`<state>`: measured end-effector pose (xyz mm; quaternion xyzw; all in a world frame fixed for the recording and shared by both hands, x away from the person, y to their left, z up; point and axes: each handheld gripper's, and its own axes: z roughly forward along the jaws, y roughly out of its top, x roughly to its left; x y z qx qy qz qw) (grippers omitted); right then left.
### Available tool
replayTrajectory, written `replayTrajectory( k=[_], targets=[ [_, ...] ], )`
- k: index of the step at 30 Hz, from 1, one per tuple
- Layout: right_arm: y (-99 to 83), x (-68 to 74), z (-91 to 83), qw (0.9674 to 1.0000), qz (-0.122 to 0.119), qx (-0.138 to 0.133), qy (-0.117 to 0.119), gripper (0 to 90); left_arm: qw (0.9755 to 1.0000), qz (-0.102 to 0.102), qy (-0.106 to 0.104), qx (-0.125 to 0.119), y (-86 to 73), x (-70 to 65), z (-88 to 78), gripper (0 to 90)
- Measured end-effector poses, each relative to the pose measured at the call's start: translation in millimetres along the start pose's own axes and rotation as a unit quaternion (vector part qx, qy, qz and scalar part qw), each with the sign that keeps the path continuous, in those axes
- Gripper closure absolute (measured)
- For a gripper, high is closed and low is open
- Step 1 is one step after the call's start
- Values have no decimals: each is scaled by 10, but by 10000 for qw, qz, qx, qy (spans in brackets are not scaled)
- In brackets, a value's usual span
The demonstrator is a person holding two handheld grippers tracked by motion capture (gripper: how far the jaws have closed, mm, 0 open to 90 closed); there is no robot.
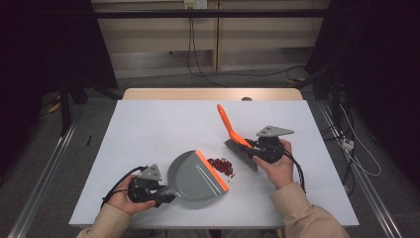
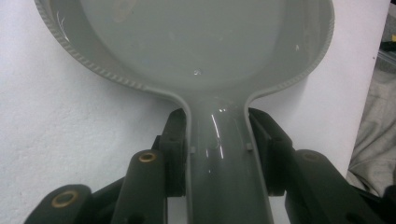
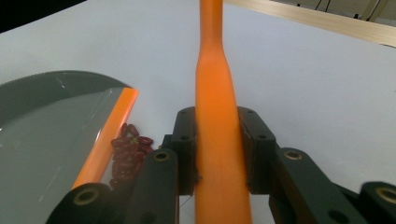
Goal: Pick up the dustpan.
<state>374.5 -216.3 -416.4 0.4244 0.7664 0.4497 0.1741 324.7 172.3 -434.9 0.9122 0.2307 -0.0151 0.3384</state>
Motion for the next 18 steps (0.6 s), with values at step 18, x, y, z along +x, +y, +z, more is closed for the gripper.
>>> replayTrajectory(
  k=[18],
  targets=[
    [-41, 129, 107, 9990, -277, 135, -325, 715, 9990, 177, 397, 77, -8, -67, -108, 617]
  ],
)
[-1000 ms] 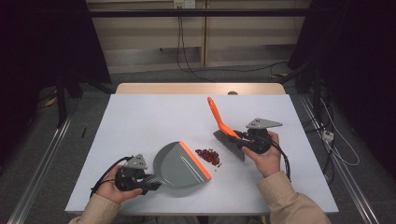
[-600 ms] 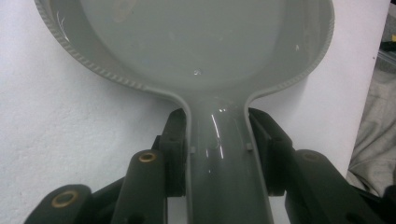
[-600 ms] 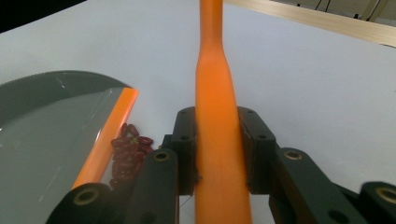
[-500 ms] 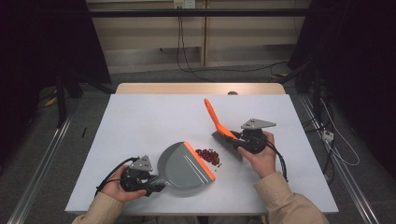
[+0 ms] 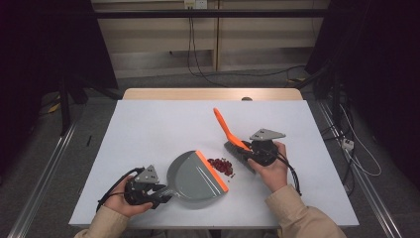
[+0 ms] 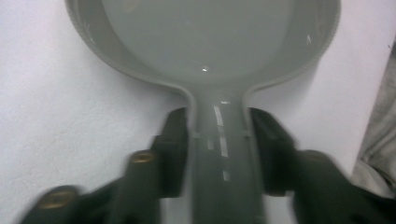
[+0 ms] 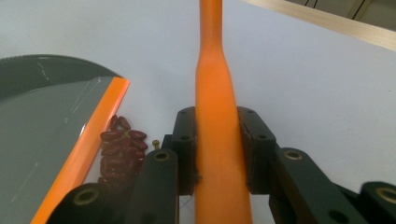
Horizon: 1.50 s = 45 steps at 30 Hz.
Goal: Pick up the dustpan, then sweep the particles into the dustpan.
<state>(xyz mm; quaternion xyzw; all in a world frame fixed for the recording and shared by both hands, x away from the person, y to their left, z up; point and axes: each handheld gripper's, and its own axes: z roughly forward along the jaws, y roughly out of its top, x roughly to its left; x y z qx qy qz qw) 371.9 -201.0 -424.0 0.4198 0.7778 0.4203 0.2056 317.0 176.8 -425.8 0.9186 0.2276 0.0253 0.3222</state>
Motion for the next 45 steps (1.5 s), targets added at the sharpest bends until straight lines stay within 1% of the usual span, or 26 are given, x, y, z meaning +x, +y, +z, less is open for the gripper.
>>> replayTrajectory(
  k=[2, 5, 6, 8, 9, 11, 12, 13, 15, 17, 19, 21, 24, 26, 30, 31, 36, 37, 38, 39, 41, 42, 43, 44, 45],
  targets=[
    [-2, 24, 2, 10000, -42, -6, -51, 715, 10000, -33, 43, 57, 12, -14, -1, 621],
    [-9, 72, 13, 9999, -116, -37, -78, 715, 9999, 10, 70, 96, 22, -21, 3, 623],
    [-8, 92, 16, 9998, -150, -36, -85, 715, 10000, -12, 57, 77, 25, -20, -1, 624],
    [-6, 137, 21, 9996, -239, -24, -119, 715, 9999, 13, 35, 104, 27, -7, -11, 625],
    [-7, 158, 25, 9996, -266, -28, -116, 715, 9999, 59, 26, 145, 28, 1, -15, 625],
    [-9, 193, 30, 9993, -324, -34, -163, 715, 10000, -54, 10, 55, 25, -12, -5, 625],
    [-8, 205, 33, 9993, -338, -29, -151, 714, 10000, -1, -4, 91, 26, -5, -12, 625],
    [-9, 213, 33, 9993, -350, -27, -154, 715, 10000, -69, -6, 29, 27, -15, -7, 625],
    [-15, 222, 32, 9993, -335, -46, -164, 714, 9999, 30, -25, 110, 34, -8, -17, 624],
    [-18, 223, 29, 9993, -315, -57, -172, 714, 10000, -34, -38, 59, 38, -19, -4, 625],
    [-21, 230, 30, 9994, -301, -63, -180, 715, 9999, -32, -39, 100, 42, -19, -1, 625],
    [-19, 244, 33, 9993, -302, -61, -197, 714, 10000, -36, -57, 63, 46, -17, 5, 625],
    [-18, 271, 40, 9994, -282, -69, -210, 714, 9999, -41, -72, 76, 54, -18, 3, 625],
    [-19, 296, 43, 9992, -333, -70, -224, 714, 9999, -34, -88, 81, 58, -17, 5, 625],
    [-18, 324, 46, 9991, -357, -61, -229, 714, 9999, -39, -89, 81, 62, -13, 5, 625],
    [-19, 325, 44, 9991, -347, -65, -236, 714, 9999, -80, -87, 58, 62, -17, 8, 625],
    [-24, 322, 41, 9995, -244, -87, -195, 714, 9999, -64, -114, 93, 61, 2, 11, 625],
    [-24, 332, 42, 9994, -253, -83, -210, 714, 9999, -23, -118, 119, 67, 8, 8, 625],
    [-24, 344, 47, 9994, -256, -92, -207, 713, 9998, -44, -118, 134, 73, 3, 6, 625],
    [-24, 360, 52, 9995, -238, -97, -184, 713, 9999, -69, -120, 85, 79, -3, 14, 625],
    [-20, 405, 58, 9995, -235, -86, -196, 713, 9998, -122, -119, 64, 84, -12, 22, 625],
    [-22, 417, 60, 9997, -176, -99, -138, 713, 9998, -123, -120, 61, 85, -14, 24, 625],
    [-23, 436, 62, 9998, -150, -103, -106, 713, 9998, 4, -140, 154, 89, 4, 15, 625],
    [-21, 459, 63, 9997, -192, -98, -149, 712, 9998, -41, -142, 135, 89, 2, 19, 625],
    [-20, 478, 66, 9997, -187, -108, -114, 713, 9998, -46, -144, 147, 91, 3, 19, 625]
  ],
)
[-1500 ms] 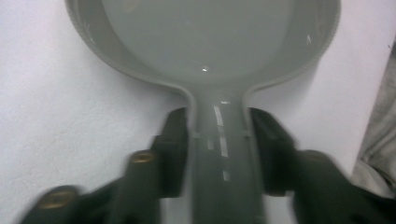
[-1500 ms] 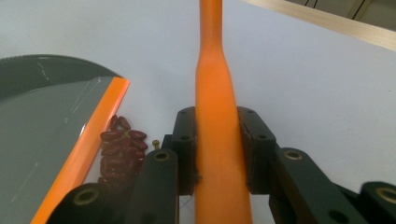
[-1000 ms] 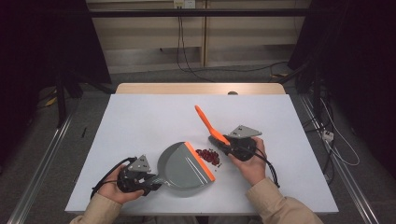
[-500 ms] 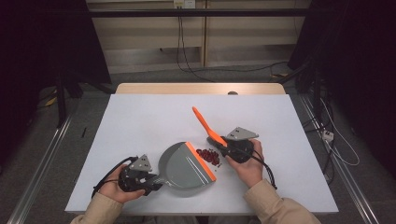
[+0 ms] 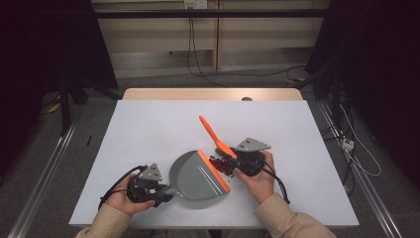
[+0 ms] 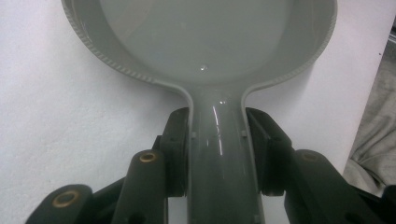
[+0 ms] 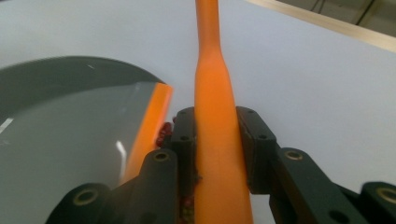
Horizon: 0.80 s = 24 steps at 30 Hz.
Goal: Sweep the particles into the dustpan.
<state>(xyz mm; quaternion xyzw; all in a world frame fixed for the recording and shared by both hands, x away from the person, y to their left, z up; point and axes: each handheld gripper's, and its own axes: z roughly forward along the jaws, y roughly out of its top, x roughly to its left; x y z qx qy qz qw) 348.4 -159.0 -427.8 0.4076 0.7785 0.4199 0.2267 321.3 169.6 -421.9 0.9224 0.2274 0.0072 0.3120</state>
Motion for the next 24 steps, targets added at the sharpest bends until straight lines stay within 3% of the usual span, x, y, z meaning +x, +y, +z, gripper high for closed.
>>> replayTrajectory(
  k=[1, 12, 24],
  targets=[
    [0, 18, 6, 10000, 53, -25, 77, 712, 10000, -63, -6, -41, 1, -6, 7, 625],
    [4, 227, 31, 10000, -23, -31, 28, 709, 10000, -74, -25, 10, 37, -5, 44, 625],
    [-7, 366, 47, 9995, 259, -162, 63, 707, 9999, -117, -21, 48, 53, -6, 55, 625]
  ],
)
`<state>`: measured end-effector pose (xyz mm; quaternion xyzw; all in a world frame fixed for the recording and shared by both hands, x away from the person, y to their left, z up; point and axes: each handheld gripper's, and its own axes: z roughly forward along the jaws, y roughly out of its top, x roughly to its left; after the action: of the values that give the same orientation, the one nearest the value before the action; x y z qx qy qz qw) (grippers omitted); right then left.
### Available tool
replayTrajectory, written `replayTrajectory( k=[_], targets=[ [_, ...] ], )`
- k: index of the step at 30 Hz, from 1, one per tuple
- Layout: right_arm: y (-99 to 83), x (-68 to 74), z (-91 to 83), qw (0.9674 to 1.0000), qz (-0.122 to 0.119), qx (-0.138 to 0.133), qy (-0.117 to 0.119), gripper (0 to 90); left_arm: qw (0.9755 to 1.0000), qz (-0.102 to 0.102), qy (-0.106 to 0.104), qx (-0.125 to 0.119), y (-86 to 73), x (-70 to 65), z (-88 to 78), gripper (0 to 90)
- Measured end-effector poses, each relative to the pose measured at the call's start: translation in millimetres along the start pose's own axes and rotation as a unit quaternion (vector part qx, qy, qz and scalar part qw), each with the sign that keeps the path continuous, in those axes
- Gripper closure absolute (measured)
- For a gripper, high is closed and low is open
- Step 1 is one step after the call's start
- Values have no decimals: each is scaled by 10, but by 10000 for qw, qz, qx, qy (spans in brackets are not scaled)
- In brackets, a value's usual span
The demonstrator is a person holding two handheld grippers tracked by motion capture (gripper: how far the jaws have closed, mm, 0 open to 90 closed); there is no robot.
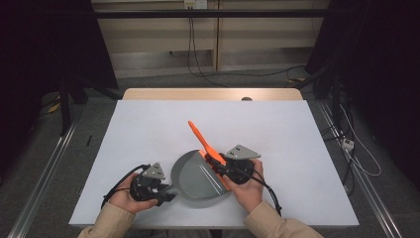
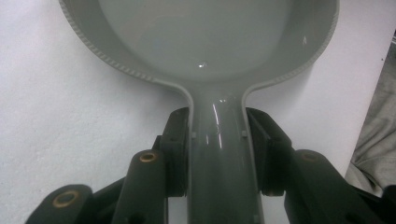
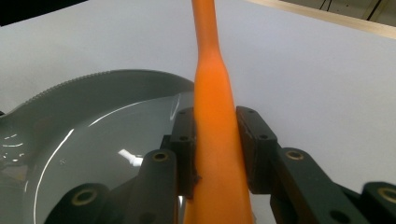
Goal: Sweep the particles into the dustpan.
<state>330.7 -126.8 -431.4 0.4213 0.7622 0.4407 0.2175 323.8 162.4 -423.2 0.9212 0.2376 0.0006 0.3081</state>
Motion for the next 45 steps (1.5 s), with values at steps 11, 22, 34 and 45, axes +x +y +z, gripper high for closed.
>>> replayTrajectory(
  k=[11, 22, 34, 45],
  targets=[
    [41, 134, 8, 9997, 86, -192, 120, 710, 10000, -54, 31, -10, -8, 1, -4, 625],
    [208, 72, -41, 9977, 272, -490, 382, 714, 10000, -63, -54, -50, -27, 23, -4, 626],
    [92, -276, -48, 9993, 210, -264, -146, 714, 9999, -97, -96, -14, -24, 32, -18, 625],
    [115, -416, -53, 9980, 268, -405, -407, 714, 9999, -87, -130, 69, -37, 51, -71, 626]
  ],
)
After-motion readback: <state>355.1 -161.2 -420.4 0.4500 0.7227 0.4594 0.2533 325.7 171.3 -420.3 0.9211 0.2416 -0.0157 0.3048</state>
